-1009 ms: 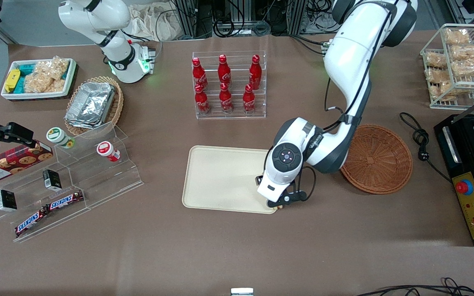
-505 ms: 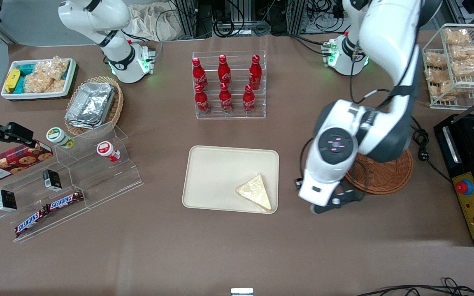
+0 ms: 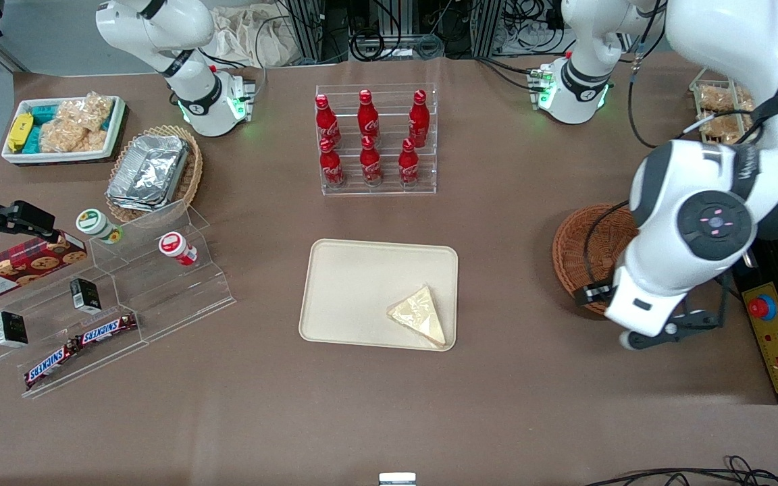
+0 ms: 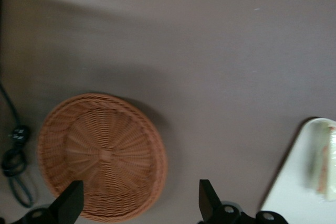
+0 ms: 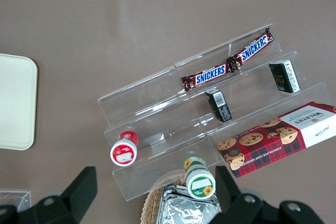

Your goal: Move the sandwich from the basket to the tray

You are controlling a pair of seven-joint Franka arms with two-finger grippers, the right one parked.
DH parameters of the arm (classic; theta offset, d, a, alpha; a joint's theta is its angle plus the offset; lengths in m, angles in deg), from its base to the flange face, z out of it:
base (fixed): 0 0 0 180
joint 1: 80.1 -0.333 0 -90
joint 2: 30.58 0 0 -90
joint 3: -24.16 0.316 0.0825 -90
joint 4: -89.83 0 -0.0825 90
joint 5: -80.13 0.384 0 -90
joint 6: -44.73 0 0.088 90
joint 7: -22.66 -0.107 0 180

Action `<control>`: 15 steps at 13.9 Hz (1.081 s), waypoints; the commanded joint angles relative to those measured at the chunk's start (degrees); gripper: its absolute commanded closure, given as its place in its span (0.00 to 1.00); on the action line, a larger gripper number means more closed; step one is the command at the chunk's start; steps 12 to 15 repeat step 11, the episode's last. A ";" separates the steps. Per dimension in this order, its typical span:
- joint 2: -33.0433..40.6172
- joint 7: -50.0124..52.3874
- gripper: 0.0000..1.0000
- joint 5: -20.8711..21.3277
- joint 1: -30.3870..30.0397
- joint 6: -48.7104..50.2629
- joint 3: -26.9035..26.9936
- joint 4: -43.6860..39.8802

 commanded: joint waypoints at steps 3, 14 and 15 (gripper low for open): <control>17.61 -7.69 0.02 -3.36 -8.16 -15.17 -0.65 27.96; 9.31 -20.12 0.01 -7.58 -16.35 -0.10 -0.47 8.61; 9.31 -20.12 0.01 -7.58 -16.35 -0.10 -0.47 8.61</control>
